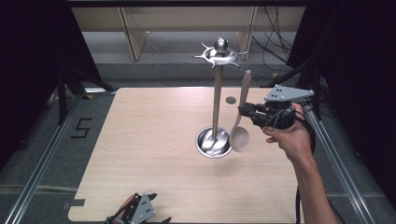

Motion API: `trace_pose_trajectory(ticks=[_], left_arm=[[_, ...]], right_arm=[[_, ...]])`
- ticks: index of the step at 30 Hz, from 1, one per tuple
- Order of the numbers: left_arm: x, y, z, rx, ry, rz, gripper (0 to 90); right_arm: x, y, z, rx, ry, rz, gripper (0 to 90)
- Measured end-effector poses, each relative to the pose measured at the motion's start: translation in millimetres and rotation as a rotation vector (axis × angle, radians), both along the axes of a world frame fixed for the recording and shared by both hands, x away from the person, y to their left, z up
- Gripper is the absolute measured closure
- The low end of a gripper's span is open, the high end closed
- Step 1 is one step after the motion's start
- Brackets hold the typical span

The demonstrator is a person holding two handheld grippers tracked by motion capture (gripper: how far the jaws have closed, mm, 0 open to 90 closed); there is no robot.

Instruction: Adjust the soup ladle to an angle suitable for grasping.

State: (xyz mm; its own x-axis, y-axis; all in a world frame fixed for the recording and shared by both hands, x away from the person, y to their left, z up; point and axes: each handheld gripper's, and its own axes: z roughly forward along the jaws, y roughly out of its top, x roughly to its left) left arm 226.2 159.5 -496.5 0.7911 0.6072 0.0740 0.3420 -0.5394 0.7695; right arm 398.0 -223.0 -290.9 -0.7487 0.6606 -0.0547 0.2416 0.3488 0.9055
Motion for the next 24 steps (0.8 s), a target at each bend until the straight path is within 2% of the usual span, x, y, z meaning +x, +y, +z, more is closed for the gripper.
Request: trace_pose_trajectory(ticks=[1, 2, 3, 4, 6, 9, 10, 11, 12, 14, 16, 17, 18, 19, 20, 21, 24], left_arm=[[0.0, 0.0, 0.0, 0.0, 0.0, 0.0, 15.3], [0.1, -0.1, -0.3, -0.003, 0.001, -0.001, 15.3], [0.1, 0.1, -0.2, -0.002, 0.002, -0.002, 15.3], [1.4, 1.6, 0.5, 0.028, -0.009, -0.006, 15.3], [1.4, 1.7, 0.4, 0.028, -0.008, -0.005, 15.3], [0.1, 0.2, 0.0, 0.004, 0.0, -0.001, 15.3], [0.1, 0.2, 0.0, 0.002, 0.0, -0.001, 15.3], [0.0, 0.1, 0.0, 0.0, 0.001, 0.0, 15.3], [0.2, 0.6, 0.5, 0.006, 0.007, -0.006, 15.3], [0.4, 1.3, 0.9, 0.013, 0.009, -0.012, 15.3], [0.5, 1.1, 0.4, 0.012, 0.001, -0.007, 15.3], [0.7, 1.2, 0.4, 0.018, -0.003, -0.005, 15.3], [0.9, 1.4, 0.5, 0.024, -0.005, -0.007, 15.3], [0.1, 0.6, 0.5, 0.003, 0.01, -0.008, 15.3], [0.4, 1.3, 1.0, 0.015, 0.009, -0.013, 15.3], [0.8, 1.9, 1.2, 0.025, 0.007, -0.015, 15.3], [1.1, 2.0, 1.1, 0.028, 0.005, -0.014, 15.3]], right_arm=[[-0.1, 2.1, 0.0, 0.009, -0.007, -0.02, 77.0], [0.9, 2.2, 1.3, 0.0, 0.002, -0.005, 77.0], [1.0, 3.3, 1.9, 0.004, 0.009, -0.015, 76.9], [2.1, 3.4, 2.7, -0.004, 0.005, -0.002, 77.0], [3.5, 5.2, 3.0, 0.0, -0.017, -0.01, 77.0], [3.8, 6.7, 4.6, 0.0, 0.01, -0.011, 77.0], [5.9, 7.6, 4.6, 0.001, -0.006, -0.013, 77.0], [5.6, 8.4, 4.9, 0.007, 0.001, -0.017, 77.0], [7.8, 7.1, 6.1, -0.006, 0.001, 0.005, 76.9], [8.0, 9.3, 5.7, 0.013, 0.01, -0.011, 77.0], [10.2, 9.2, 6.8, -0.003, -0.007, -0.004, 77.0], [9.4, 9.6, 7.6, -0.003, 0.018, -0.005, 76.9], [10.2, 9.2, 8.5, -0.015, 0.005, -0.005, 77.0], [10.3, 9.4, 9.0, -0.019, 0.008, -0.004, 77.0], [9.8, 10.8, 9.0, -0.012, 0.013, -0.013, 77.0], [11.2, 10.8, 9.3, -0.014, -0.014, -0.016, 76.9], [11.8, 11.2, 11.7, -0.019, 0.001, -0.002, 77.0]])
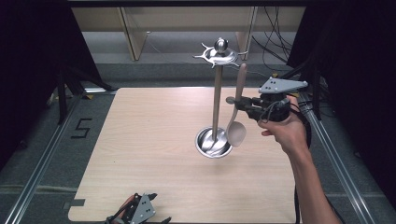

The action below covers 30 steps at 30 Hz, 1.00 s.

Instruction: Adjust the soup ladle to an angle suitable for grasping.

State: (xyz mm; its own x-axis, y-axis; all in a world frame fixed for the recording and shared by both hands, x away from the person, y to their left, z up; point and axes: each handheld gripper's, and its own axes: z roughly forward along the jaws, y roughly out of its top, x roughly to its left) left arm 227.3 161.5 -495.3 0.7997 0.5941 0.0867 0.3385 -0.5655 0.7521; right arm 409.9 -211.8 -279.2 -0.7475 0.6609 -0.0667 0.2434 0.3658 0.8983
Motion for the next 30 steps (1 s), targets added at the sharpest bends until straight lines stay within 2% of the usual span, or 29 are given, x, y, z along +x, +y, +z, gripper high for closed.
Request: trace_pose_trajectory(ticks=[3, 4, 5, 7, 8, 10, 11, 14, 15, 18, 19, 20, 22, 25, 26, 27, 28, 30], left_arm=[[0.0, 0.0, 0.1, 0.0, 0.0, 0.0, 15.3], [-0.6, -0.7, -0.2, -0.015, 0.004, 0.003, 15.3], [-0.6, -0.6, -0.2, -0.015, 0.004, 0.002, 15.3], [-0.2, -0.1, -0.1, -0.005, 0.001, 0.002, 15.3], [-0.6, -0.5, -0.3, -0.014, 0.004, 0.002, 15.3], [-0.7, -0.6, -0.2, -0.015, 0.004, 0.002, 15.3], [-0.7, -0.6, -0.1, -0.014, 0.004, 0.002, 15.3], [-0.6, -0.6, -0.2, -0.014, 0.003, 0.002, 15.3], [-0.4, -0.3, 0.0, -0.006, 0.001, 0.001, 15.3], [-1.1, -1.7, -0.9, -0.023, -0.002, 0.008, 15.3], [-1.2, -1.7, -0.7, -0.02, -0.004, 0.008, 15.3], [-0.2, -0.9, -0.7, 0.004, -0.009, 0.003, 15.3], [-1.1, -1.8, -1.2, -0.011, -0.004, 0.006, 15.3], [-0.2, -0.6, -0.3, 0.004, -0.006, 0.001, 15.3], [0.3, -0.5, -0.6, 0.008, -0.015, 0.002, 15.3], [-0.2, -0.9, -1.1, -0.003, -0.007, 0.004, 15.3], [-0.1, -0.8, -1.1, -0.001, -0.008, 0.005, 15.3], [0.1, -0.3, -0.1, 0.008, -0.006, -0.001, 15.3]], right_arm=[[0.9, 1.6, 1.5, -0.015, -0.002, -0.021, 76.9], [0.8, 2.5, 1.0, -0.006, 0.011, -0.021, 76.9], [2.7, 1.3, 1.9, -0.023, 0.005, -0.008, 77.0], [3.4, 1.5, 2.0, -0.023, 0.015, -0.014, 76.9], [4.6, 1.9, 1.7, -0.023, 0.01, -0.003, 76.9], [3.2, 3.5, 2.4, -0.019, 0.029, -0.021, 77.0], [4.8, 3.3, 2.5, -0.027, 0.01, -0.015, 76.9], [3.9, 5.9, 2.6, -0.029, 0.034, -0.02, 76.9], [5.5, 6.4, 3.0, -0.038, 0.019, -0.018, 76.9], [6.2, 6.8, 2.7, -0.037, 0.015, -0.017, 76.9], [5.0, 7.9, 2.5, -0.024, 0.034, -0.026, 76.9], [5.6, 7.9, 2.8, -0.031, 0.031, -0.026, 76.8], [6.8, 8.4, 3.3, -0.038, 0.021, -0.024, 76.8], [5.7, 10.4, 2.9, -0.028, 0.042, -0.03, 76.7], [5.7, 10.7, 2.6, -0.024, 0.041, -0.029, 76.7], [5.6, 11.0, 2.3, -0.021, 0.039, -0.03, 76.7], [6.6, 10.8, 1.8, -0.025, 0.012, -0.036, 76.7], [5.7, 11.7, 1.3, -0.017, 0.019, -0.041, 76.7]])
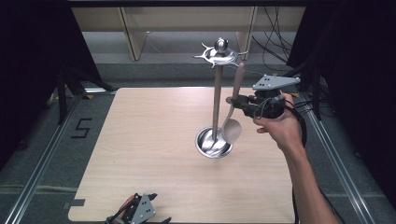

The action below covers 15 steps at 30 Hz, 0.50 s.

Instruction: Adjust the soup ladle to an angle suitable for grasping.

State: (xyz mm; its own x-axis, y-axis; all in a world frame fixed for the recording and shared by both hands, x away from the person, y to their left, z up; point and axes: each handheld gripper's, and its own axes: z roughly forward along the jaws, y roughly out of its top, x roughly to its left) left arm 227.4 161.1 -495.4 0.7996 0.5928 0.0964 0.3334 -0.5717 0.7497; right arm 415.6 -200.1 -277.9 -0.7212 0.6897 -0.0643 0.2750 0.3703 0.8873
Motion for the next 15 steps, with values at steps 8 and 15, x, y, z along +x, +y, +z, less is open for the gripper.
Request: trace_pose_trajectory(ticks=[8, 15], left_arm=[[0.0, -0.5, -0.9, -0.003, -0.004, 0.003, 15.3], [-1.2, -1.0, -0.9, -0.012, 0.001, 0.005, 15.3]], right_arm=[[-2.0, -2.6, -1.4, 0.041, 0.007, -0.005, 75.2], [-3.1, -6.0, 1.3, 0.029, 0.009, 0.014, 74.4]])
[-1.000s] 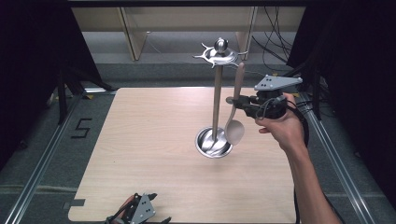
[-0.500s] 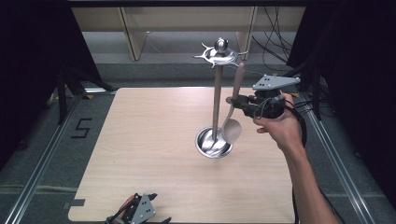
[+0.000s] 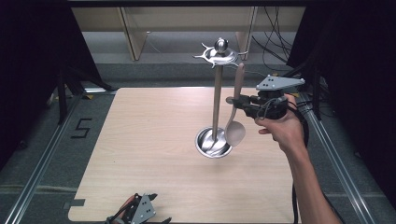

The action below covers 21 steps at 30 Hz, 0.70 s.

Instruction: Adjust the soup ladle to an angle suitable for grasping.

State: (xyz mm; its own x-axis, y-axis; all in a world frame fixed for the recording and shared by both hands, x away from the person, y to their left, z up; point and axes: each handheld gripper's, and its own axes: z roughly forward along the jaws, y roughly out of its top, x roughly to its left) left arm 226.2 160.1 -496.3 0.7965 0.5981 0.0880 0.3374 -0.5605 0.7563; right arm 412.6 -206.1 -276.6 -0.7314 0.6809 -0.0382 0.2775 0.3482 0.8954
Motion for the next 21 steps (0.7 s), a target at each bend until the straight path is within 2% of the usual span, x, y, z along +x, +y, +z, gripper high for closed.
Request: trace_pose_trajectory(ticks=[2, 3, 9, 11, 13, 14, 16, 18, 20, 21], left_arm=[[0.7, 0.3, 0.3, 0.01, -0.002, -0.003, 15.3], [1.1, 0.3, -0.1, 0.01, -0.006, -0.003, 15.3], [0.3, -0.1, -0.1, -0.001, -0.001, -0.002, 15.3], [0.7, 0.3, 0.0, 0.012, -0.005, -0.004, 15.3], [0.2, -0.6, -0.7, -0.007, 0.001, -0.001, 15.3], [0.7, -0.2, -0.5, 0.004, -0.002, -0.004, 15.3], [0.6, -0.3, -0.5, 0.002, -0.001, -0.004, 15.3], [0.6, -0.4, -0.6, 0.003, 0.0, -0.003, 15.3], [0.7, -0.4, -0.7, 0.003, -0.001, -0.001, 15.3], [0.6, -0.3, -0.6, 0.002, -0.003, 0.001, 15.3]], right_arm=[[-1.4, -0.3, 0.2, 0.024, 0.006, -0.007, 73.2], [-0.9, -1.8, 0.9, 0.011, -0.017, -0.004, 72.4], [-6.2, -3.5, 1.1, 0.034, 0.003, -0.018, 64.4], [-7.8, -5.5, 0.9, 0.034, -0.004, -0.013, 61.7], [-9.2, -7.7, -0.2, 0.03, -0.018, -0.011, 58.8], [-11.2, -7.4, -0.9, 0.038, -0.002, -0.013, 58.0], [-12.5, -9.2, -2.3, 0.019, -0.026, -0.003, 55.6], [-16.4, -11.0, -3.7, 0.019, -0.013, -0.017, 52.9], [-16.6, -12.8, -5.6, 0.016, -0.03, -0.013, 50.2], [-18.4, -12.4, -7.4, 0.03, -0.011, -0.016, 48.7]])
